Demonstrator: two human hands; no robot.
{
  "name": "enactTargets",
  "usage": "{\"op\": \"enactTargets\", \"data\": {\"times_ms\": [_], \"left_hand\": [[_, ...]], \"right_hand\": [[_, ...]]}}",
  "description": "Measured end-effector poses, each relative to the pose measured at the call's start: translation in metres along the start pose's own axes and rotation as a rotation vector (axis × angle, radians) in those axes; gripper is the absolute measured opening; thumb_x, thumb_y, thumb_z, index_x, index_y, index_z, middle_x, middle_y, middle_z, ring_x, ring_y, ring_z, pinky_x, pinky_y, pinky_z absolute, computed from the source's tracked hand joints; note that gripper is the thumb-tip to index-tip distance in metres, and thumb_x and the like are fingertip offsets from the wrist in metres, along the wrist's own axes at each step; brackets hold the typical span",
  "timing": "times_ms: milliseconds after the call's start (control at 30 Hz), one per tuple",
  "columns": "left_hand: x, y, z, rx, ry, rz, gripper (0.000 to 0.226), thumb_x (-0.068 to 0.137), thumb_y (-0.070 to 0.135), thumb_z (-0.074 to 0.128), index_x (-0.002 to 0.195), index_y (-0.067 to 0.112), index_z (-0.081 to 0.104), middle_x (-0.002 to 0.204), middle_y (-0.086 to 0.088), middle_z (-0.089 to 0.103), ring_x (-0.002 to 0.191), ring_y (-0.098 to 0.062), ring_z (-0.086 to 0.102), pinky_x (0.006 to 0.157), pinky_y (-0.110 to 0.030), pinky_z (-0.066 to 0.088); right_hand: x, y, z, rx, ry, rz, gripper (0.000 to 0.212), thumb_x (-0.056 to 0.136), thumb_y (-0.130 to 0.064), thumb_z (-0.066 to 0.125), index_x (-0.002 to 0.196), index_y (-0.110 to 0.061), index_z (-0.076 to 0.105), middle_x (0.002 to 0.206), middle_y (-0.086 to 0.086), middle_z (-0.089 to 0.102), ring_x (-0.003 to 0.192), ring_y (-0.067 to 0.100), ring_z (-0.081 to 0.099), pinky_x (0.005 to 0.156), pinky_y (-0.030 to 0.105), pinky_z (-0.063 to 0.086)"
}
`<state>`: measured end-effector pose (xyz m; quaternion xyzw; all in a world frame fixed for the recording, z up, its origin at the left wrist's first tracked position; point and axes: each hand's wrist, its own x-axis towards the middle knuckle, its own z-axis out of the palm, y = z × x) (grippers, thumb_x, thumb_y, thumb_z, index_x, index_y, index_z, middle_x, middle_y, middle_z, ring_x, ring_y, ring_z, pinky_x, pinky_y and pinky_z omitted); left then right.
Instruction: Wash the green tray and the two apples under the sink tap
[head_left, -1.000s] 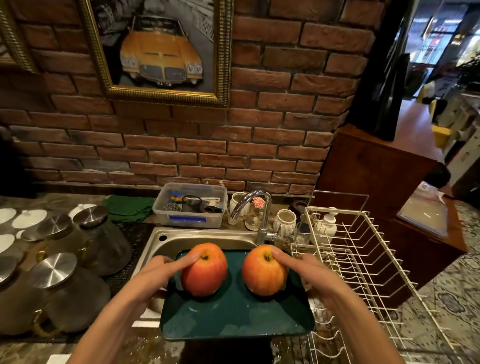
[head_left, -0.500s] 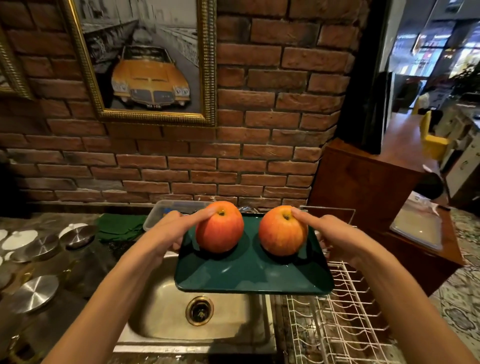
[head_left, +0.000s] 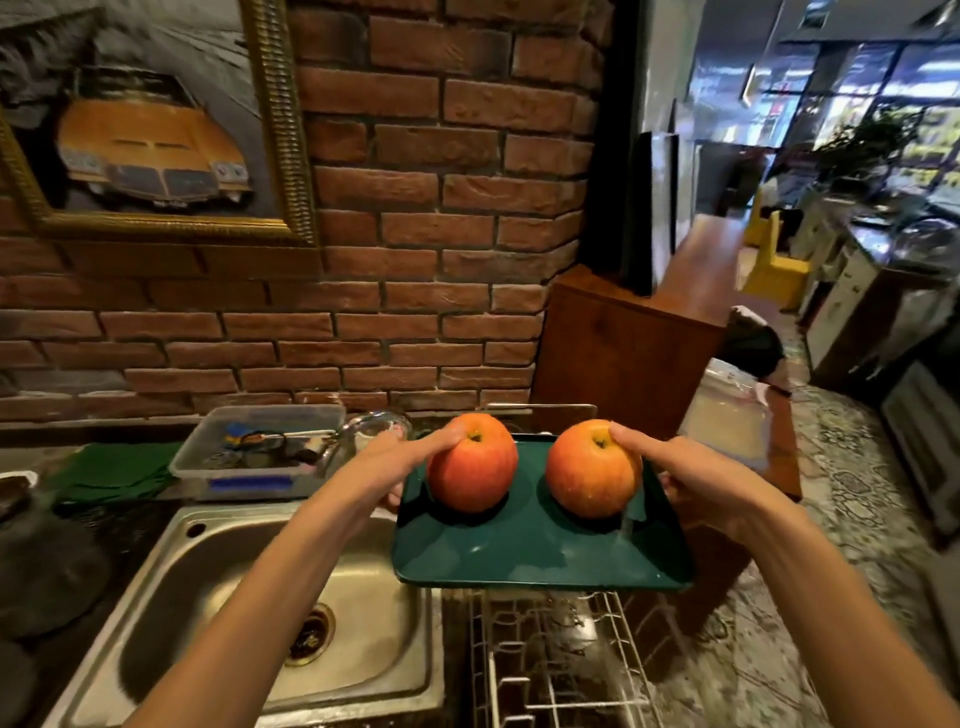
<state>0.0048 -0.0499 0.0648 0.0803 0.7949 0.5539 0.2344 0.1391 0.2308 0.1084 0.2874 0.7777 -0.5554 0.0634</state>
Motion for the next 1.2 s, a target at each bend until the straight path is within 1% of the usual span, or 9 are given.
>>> {"op": "enactTargets", "data": {"times_ms": [33, 100, 200, 300, 433, 567, 867, 1033, 1200], "left_hand": [[0.002, 0.0, 0.011, -0.002, -0.004, -0.018, 0.125, 0.049, 0.078, 0.071, 0.131, -0.014, 0.05, 0.129, -0.037, 0.058, 0.099, -0.04, 0.068, 0.084, -0.048, 0.057], [0.007, -0.003, 0.03, 0.026, 0.003, -0.034, 0.125, 0.039, 0.082, 0.07, 0.127, -0.006, 0.057, 0.131, -0.031, 0.059, 0.117, -0.042, 0.061, 0.1, -0.052, 0.049], [0.016, -0.01, 0.048, 0.022, 0.016, -0.055, 0.117, 0.035, 0.085, 0.069, 0.116, 0.002, 0.06, 0.117, -0.02, 0.066, 0.102, -0.03, 0.067, 0.077, -0.039, 0.058], [0.023, -0.019, 0.057, 0.027, 0.021, -0.098, 0.121, 0.031, 0.088, 0.07, 0.114, 0.001, 0.062, 0.093, -0.01, 0.065, 0.079, -0.021, 0.064, 0.056, -0.028, 0.049], [0.029, -0.029, 0.062, 0.049, 0.049, -0.132, 0.122, 0.027, 0.091, 0.068, 0.112, 0.003, 0.058, 0.101, -0.006, 0.061, 0.089, -0.019, 0.062, 0.061, -0.031, 0.051], [0.032, -0.039, 0.063, 0.065, 0.029, -0.168, 0.11, 0.035, 0.086, 0.071, 0.113, 0.012, 0.05, 0.117, -0.006, 0.055, 0.111, -0.028, 0.058, 0.095, -0.05, 0.054], [0.039, -0.045, 0.069, 0.019, -0.028, -0.172, 0.085, 0.049, 0.081, 0.072, 0.103, 0.018, 0.055, 0.104, 0.005, 0.057, 0.1, -0.023, 0.064, 0.074, -0.038, 0.06], [0.04, -0.049, 0.07, -0.007, -0.037, -0.209, 0.091, 0.052, 0.077, 0.073, 0.116, 0.016, 0.053, 0.121, -0.005, 0.056, 0.111, -0.027, 0.059, 0.091, -0.046, 0.057], [0.027, -0.04, 0.068, 0.045, -0.014, -0.175, 0.081, 0.053, 0.083, 0.061, 0.106, 0.023, 0.053, 0.11, 0.0, 0.057, 0.099, -0.019, 0.059, 0.092, -0.045, 0.056]], "right_hand": [[0.003, 0.007, -0.008, 0.015, 0.005, 0.002, 0.131, 0.043, -0.081, 0.071, 0.148, -0.011, 0.04, 0.148, 0.018, 0.046, 0.128, 0.041, 0.052, 0.107, 0.064, 0.041], [0.01, 0.019, -0.02, 0.046, 0.016, 0.011, 0.134, 0.042, -0.081, 0.074, 0.15, -0.011, 0.037, 0.151, 0.015, 0.043, 0.131, 0.04, 0.049, 0.107, 0.065, 0.04], [0.021, 0.034, -0.03, 0.05, 0.011, 0.027, 0.135, 0.039, -0.082, 0.075, 0.148, -0.01, 0.041, 0.151, 0.015, 0.043, 0.129, 0.038, 0.049, 0.106, 0.064, 0.042], [0.033, 0.047, -0.034, 0.05, 0.015, 0.039, 0.127, 0.044, -0.079, 0.075, 0.143, -0.006, 0.046, 0.146, 0.016, 0.047, 0.121, 0.035, 0.052, 0.101, 0.061, 0.047], [0.046, 0.061, -0.032, 0.037, -0.004, 0.059, 0.122, 0.043, -0.079, 0.075, 0.135, -0.003, 0.051, 0.127, 0.015, 0.057, 0.106, 0.032, 0.061, 0.09, 0.054, 0.054], [0.055, 0.072, -0.028, 0.044, -0.051, 0.08, 0.122, 0.045, -0.077, 0.077, 0.137, -0.003, 0.047, 0.135, 0.018, 0.053, 0.119, 0.038, 0.057, 0.102, 0.063, 0.047], [0.066, 0.085, -0.026, 0.031, -0.047, 0.089, 0.136, 0.03, -0.09, 0.072, 0.138, -0.01, 0.049, 0.138, 0.015, 0.053, 0.122, 0.036, 0.056, 0.105, 0.062, 0.044], [0.067, 0.089, -0.023, 0.018, -0.017, 0.085, 0.136, 0.034, -0.091, 0.066, 0.144, -0.013, 0.045, 0.148, 0.015, 0.046, 0.133, 0.037, 0.046, 0.109, 0.058, 0.04], [0.06, 0.078, -0.019, 0.086, -0.039, 0.099, 0.13, 0.048, -0.087, 0.066, 0.152, -0.017, 0.035, 0.155, 0.014, 0.039, 0.139, 0.038, 0.041, 0.113, 0.063, 0.034]]}}
